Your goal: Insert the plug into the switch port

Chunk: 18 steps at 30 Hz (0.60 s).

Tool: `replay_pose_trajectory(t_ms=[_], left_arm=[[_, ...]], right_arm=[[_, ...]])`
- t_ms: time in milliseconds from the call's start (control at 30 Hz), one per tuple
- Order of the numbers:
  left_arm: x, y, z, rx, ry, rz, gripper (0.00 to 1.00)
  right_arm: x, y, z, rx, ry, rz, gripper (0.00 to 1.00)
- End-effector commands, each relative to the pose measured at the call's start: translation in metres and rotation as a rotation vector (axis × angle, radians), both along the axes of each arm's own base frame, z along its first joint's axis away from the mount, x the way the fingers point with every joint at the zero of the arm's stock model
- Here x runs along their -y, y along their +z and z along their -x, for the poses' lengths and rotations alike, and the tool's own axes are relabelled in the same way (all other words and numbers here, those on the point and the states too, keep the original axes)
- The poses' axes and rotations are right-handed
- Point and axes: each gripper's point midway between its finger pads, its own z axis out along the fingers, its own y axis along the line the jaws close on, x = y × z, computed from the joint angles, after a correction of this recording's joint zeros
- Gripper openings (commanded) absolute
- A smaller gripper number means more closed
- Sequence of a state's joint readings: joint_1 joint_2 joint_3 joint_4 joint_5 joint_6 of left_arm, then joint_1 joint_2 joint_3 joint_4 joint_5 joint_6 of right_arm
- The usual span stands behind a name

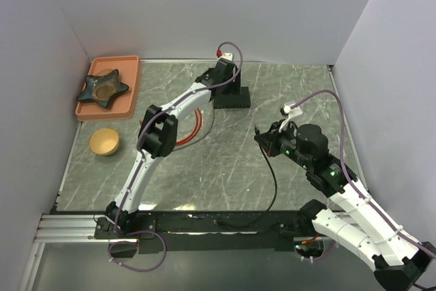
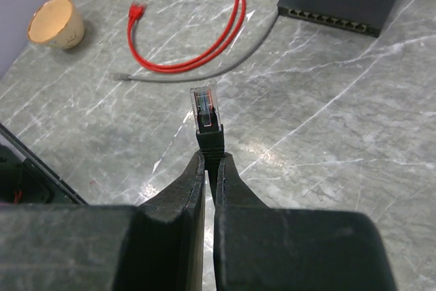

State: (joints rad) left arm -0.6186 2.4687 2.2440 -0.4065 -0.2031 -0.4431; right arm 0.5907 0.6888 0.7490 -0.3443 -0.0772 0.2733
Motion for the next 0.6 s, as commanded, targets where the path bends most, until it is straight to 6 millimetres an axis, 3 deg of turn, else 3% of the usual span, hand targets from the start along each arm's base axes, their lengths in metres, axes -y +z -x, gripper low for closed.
replay_pose_trajectory(t_ms=[0,233,267,300,333,400,567], left_arm=[[-0.004,0.033,-0.032,0.101,0.008,0.089,0.84],[0.001,0.028,-0.063,0.162,-0.024,0.207,0.86],[0.005,0.035,-0.067,0.183,-0.031,0.221,0.88],[0.008,0.034,-0.068,0.184,-0.046,0.228,0.89],[0.014,0.019,-0.068,0.168,-0.074,0.228,0.91],[0.017,0.017,-0.07,0.17,-0.08,0.236,0.9],[0.038,-0.003,-0.052,0.098,-0.214,0.285,0.89]], right_arm=[[-0.004,-0.004,0.001,-0.016,0.018,-0.024,0.0],[-0.004,-0.012,-0.001,-0.033,0.021,0.011,0.0],[-0.004,-0.015,-0.002,-0.04,0.02,0.017,0.0],[-0.004,-0.015,-0.002,-0.042,0.018,0.019,0.0],[-0.005,-0.017,-0.002,-0.046,0.019,0.02,0.0],[-0.006,-0.018,-0.002,-0.052,0.023,0.019,0.0],[-0.007,-0.02,-0.002,-0.062,0.033,0.025,0.0]])
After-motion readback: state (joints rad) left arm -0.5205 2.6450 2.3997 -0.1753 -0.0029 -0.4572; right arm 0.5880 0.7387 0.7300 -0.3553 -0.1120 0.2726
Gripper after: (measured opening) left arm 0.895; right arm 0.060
